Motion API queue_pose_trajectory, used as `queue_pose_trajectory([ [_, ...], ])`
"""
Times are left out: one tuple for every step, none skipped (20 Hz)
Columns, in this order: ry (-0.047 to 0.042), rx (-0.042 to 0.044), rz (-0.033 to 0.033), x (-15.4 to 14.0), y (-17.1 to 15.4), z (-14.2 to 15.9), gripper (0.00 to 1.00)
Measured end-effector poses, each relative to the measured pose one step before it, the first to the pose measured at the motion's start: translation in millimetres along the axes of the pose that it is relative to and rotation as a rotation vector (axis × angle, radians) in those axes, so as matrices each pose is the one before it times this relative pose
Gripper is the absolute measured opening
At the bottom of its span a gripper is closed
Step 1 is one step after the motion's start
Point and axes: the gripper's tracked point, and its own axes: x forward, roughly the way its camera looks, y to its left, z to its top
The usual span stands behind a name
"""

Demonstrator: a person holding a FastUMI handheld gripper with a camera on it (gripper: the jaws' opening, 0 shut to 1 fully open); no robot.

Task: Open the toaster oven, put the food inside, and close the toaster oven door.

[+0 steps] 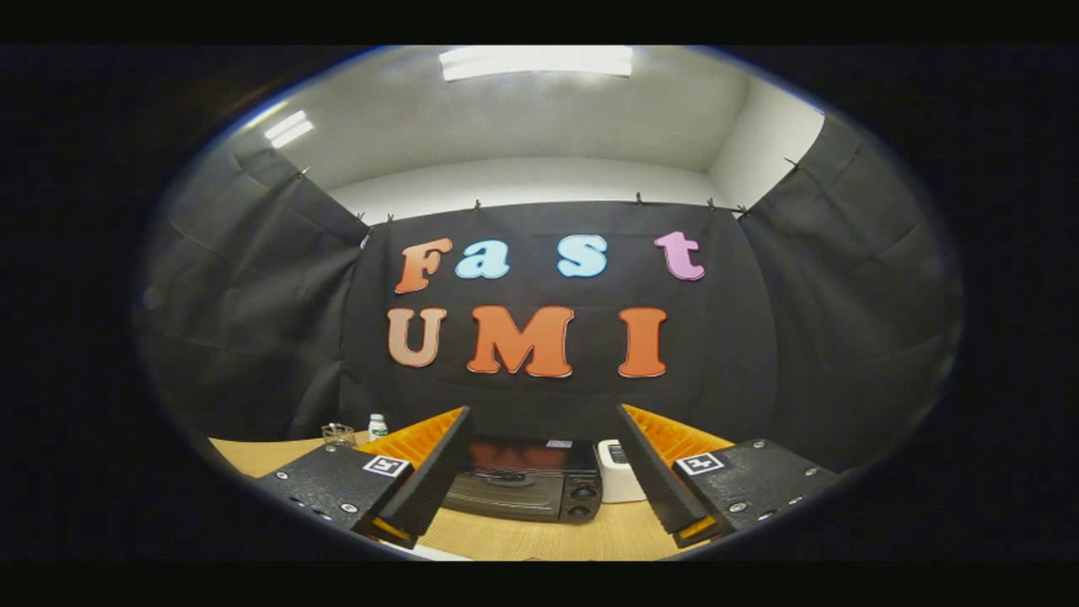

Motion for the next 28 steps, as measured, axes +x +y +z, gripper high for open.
queue_pose_trajectory([
  [0.002, -0.00378, 0.00064, 2.83, 1.26, -2.26, 0.99],
  [0.00501, -0.00415, -0.00241, 4.17, -0.68, -4.84, 0.99],
  [0.00768, -0.00274, -0.00164, 4.32, 0.62, -5.0, 0.99],
  [0.00989, 0.00149, -0.00046, 5.3, 1.92, -5.89, 0.99],
  [0.01336, 0.00508, 0.0002, 5.73, 0.1, -6.67, 0.99],
  [0.0151, 0.00602, 0.00056, 5.67, 0.19, -7.17, 0.99],
  [0.01319, 0.00633, -0.00064, 7.5, 2.22, -6.7, 0.99],
  [0.0117, 0.00646, -0.00316, 9.12, 0.92, -6.79, 0.99],
  [0.01443, 0.00465, -0.00427, 8.25, 0.21, -8.25, 0.99],
  [0.0168, 0.00188, -0.00182, 8.89, 1.31, -11.13, 0.99],
  [0.02181, 0.00189, -0.0036, 9.17, 2.38, -10.26, 0.99],
  [0.02274, -0.00168, 0.00236, 9.51, 4.6, -11.76, 0.99],
  [0.01936, -0.00185, -0.00033, 9.97, 3.51, -10.23, 0.99],
  [0.02452, -0.00442, 0.00365, 9.34, 3.32, -11.68, 0.99],
  [0.02218, -0.00541, 0.00427, 9.71, 3.45, -13.4, 0.99],
  [0.02883, -0.00438, 0.00036, 9.93, 2.49, -12.3, 0.99],
  [0.02948, -0.00272, 0.00348, 11.75, 3.11, -13.43, 0.99],
  [0.02964, 0.00146, 0.00003, 9.37, 3.09, -10.21, 0.99],
  [0.01626, 0.0054, 0.00545, 9.14, 4.4, -6.92, 0.99],
  [0.00604, 0.00619, 0.0049, 6.24, 5.16, -2.65, 0.99],
  [-0.0026, 0.00076, 0.00503, 7.41, 4.41, -0.61, 0.99],
  [-0.00643, -0.00386, -0.00049, 6.77, 4.37, -0.81, 0.99],
  [-0.00733, -0.00671, -0.00123, 7.55, 3.94, -0.65, 0.99],
  [-0.00294, -0.00649, -0.00328, 7.43, 2.99, -3.6, 0.99],
  [0.00257, -0.00401, -0.00758, 8.07, 1.87, -4.32, 0.99],
  [0.0067, -0.0019, -0.00821, 5.51, 0.84, -4.62, 0.99],
  [0.00981, -0.00012, -0.00307, 4.82, 2.02, -5.11, 0.99],
  [0.00606, 0.00301, 0.00753, 2.16, 4.05, -2.57, 0.99],
])
